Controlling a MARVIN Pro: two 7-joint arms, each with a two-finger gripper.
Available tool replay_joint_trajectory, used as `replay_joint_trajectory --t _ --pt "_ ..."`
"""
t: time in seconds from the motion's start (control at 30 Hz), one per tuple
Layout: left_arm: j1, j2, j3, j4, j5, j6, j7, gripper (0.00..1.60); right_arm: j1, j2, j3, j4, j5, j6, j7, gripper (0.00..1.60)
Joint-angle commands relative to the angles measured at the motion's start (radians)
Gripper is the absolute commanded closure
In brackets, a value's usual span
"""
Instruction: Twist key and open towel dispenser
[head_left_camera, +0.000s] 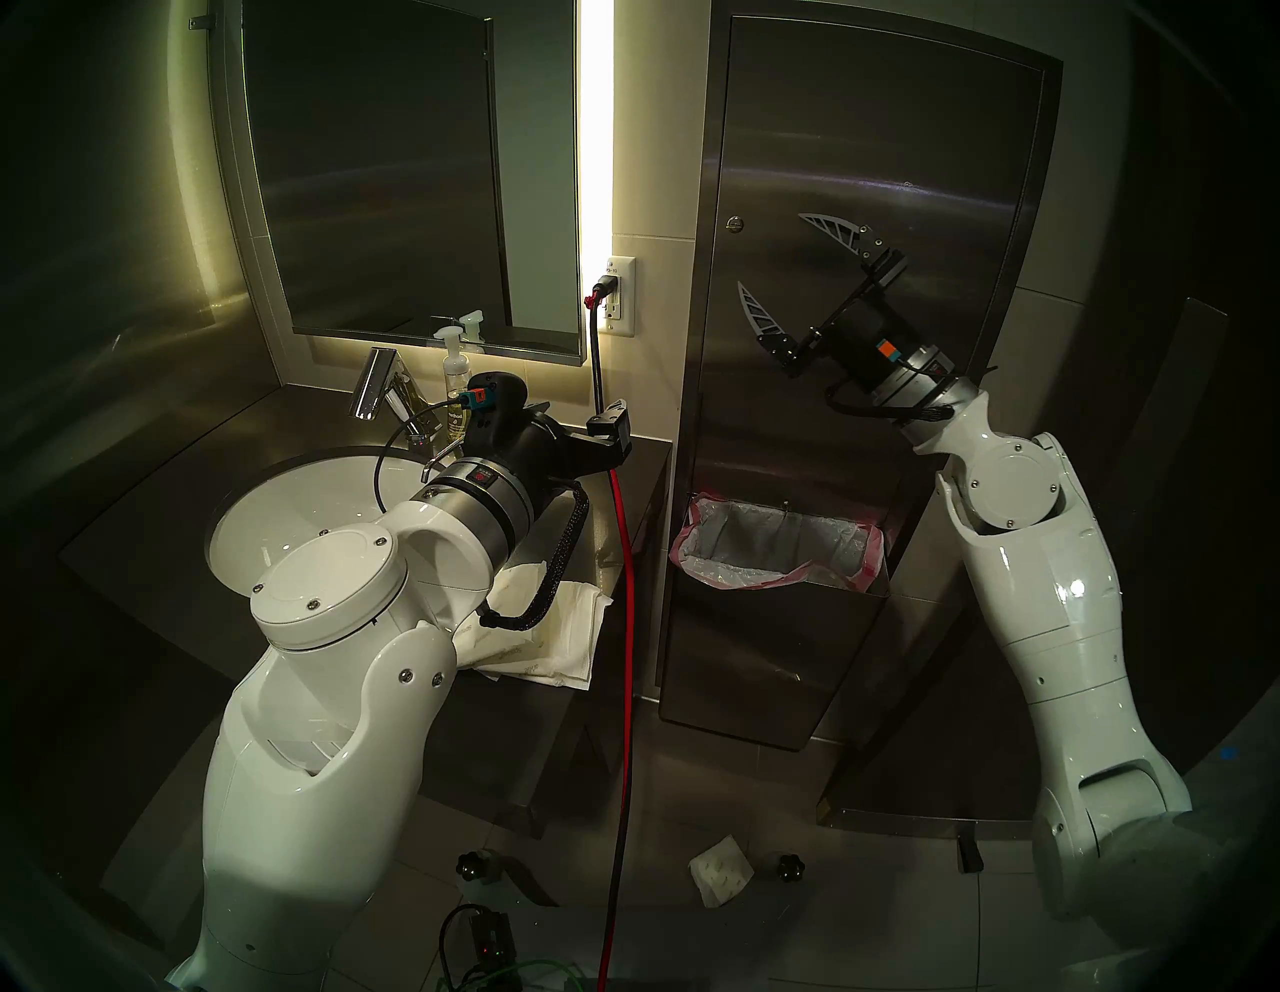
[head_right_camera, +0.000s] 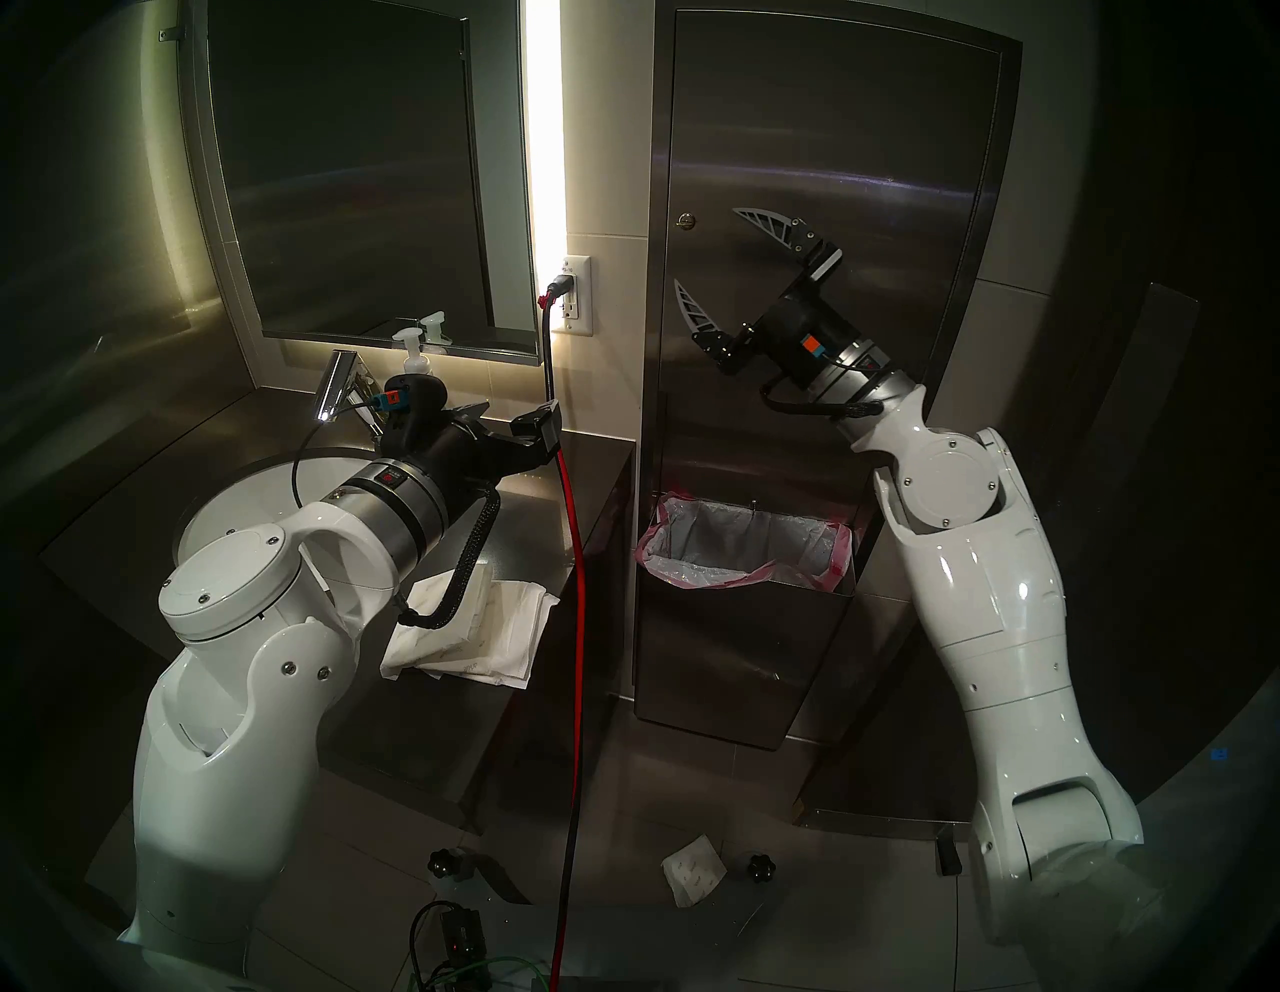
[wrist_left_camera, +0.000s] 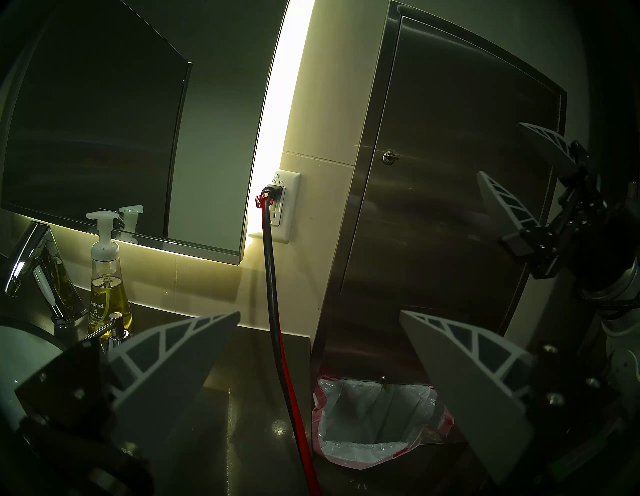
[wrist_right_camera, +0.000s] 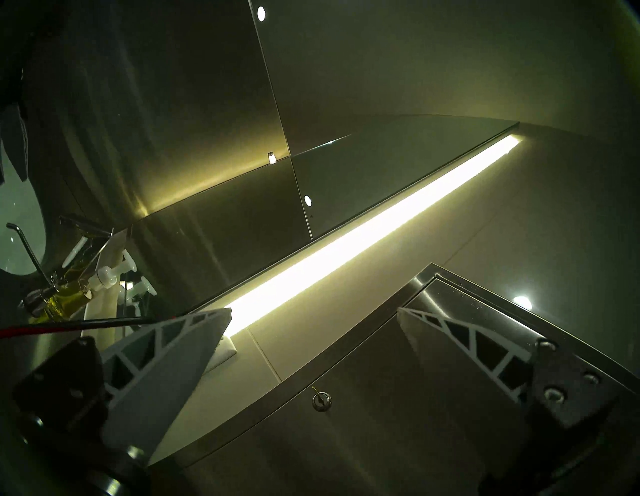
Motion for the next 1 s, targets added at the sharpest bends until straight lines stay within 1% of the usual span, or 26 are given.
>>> replay_joint_trajectory --t 0.0,0.07,0.1,0.13,0.17,0.2,0.23,0.33,0.37,0.43,0.53,0.57,0.6,0.63,0.67,0.77,0.83,0.87,0.9,0.97 --pt "-0.004 -0.001 0.001 -0.008 0.001 -0.002 0.000 0.00 0.115 -0.079 -0.012 0.060 -0.121 0.001 -0.076 0.00" --pt "-0.004 -0.001 0.001 -0.008 0.001 -0.002 0.000 0.00 0.129 -0.097 -0.017 0.073 -0.154 0.008 -0.095 0.00" --pt "-0.004 -0.001 0.001 -0.008 0.001 -0.002 0.000 0.00 0.159 -0.104 -0.029 0.094 -0.180 0.012 -0.103 0.00" --pt "-0.004 -0.001 0.001 -0.008 0.001 -0.002 0.000 0.00 0.127 -0.117 -0.015 0.070 -0.202 0.018 -0.123 0.00" --pt "-0.004 -0.002 0.001 -0.008 0.001 -0.001 0.000 0.00 0.164 -0.121 -0.030 0.100 -0.219 0.013 -0.127 0.00" --pt "-0.004 -0.002 0.001 -0.008 0.001 -0.001 0.000 0.00 0.145 -0.131 -0.022 0.087 -0.238 0.018 -0.142 0.00" --pt "-0.004 -0.002 0.001 -0.008 0.001 -0.001 0.000 0.00 0.176 -0.137 -0.035 0.114 -0.257 0.016 -0.150 0.00" --pt "-0.004 -0.002 0.001 -0.008 0.001 -0.001 0.000 0.00 0.193 -0.163 -0.042 0.142 -0.326 0.022 -0.195 0.00" --pt "-0.004 -0.002 0.001 -0.008 0.001 -0.001 0.000 0.00 0.221 -0.168 -0.054 0.171 -0.348 0.021 -0.209 0.00" --pt "-0.004 -0.002 0.001 -0.009 0.001 -0.001 0.000 0.00 0.216 -0.187 -0.051 0.178 -0.383 0.036 -0.234 0.00" --pt "-0.004 -0.002 0.001 -0.009 0.001 -0.001 0.000 0.00 0.254 -0.202 -0.064 0.235 -0.442 0.039 -0.278 0.00" --pt "-0.004 -0.002 0.001 -0.009 0.001 -0.001 0.000 0.00 0.262 -0.211 -0.063 0.250 -0.454 0.050 -0.289 0.00" --pt "-0.004 -0.002 0.001 -0.009 0.001 -0.001 0.000 0.00 0.287 -0.214 -0.072 0.282 -0.472 0.050 -0.306 0.00" --pt "-0.004 -0.002 0.001 -0.009 0.001 -0.001 0.000 0.00 0.262 -0.227 -0.052 0.261 -0.488 0.061 -0.309 0.00" --pt "-0.004 -0.002 0.001 -0.009 0.001 -0.001 0.000 0.00 0.289 -0.226 -0.065 0.293 -0.501 0.059 -0.334 0.00" --pt "-0.004 -0.002 0.001 -0.009 0.001 -0.001 0.000 0.00 0.321 -0.241 -0.070 0.344 -0.539 0.064 -0.376 0.00" --pt "-0.004 -0.002 0.001 -0.009 0.002 -0.001 0.000 0.00 0.327 -0.254 -0.065 0.363 -0.563 0.071 -0.405 0.00" --pt "-0.004 -0.002 0.001 -0.009 0.002 -0.001 0.000 0.00 0.344 -0.253 -0.073 0.387 -0.575 0.065 -0.424 0.00" --pt "-0.004 -0.002 0.001 -0.009 0.002 -0.001 0.000 0.00 0.340 -0.259 -0.066 0.387 -0.585 0.067 -0.428 0.00" --pt "-0.004 -0.002 0.001 -0.009 0.002 -0.001 0.000 0.00 0.364 -0.261 -0.077 0.426 -0.610 0.061 -0.470 0.00"
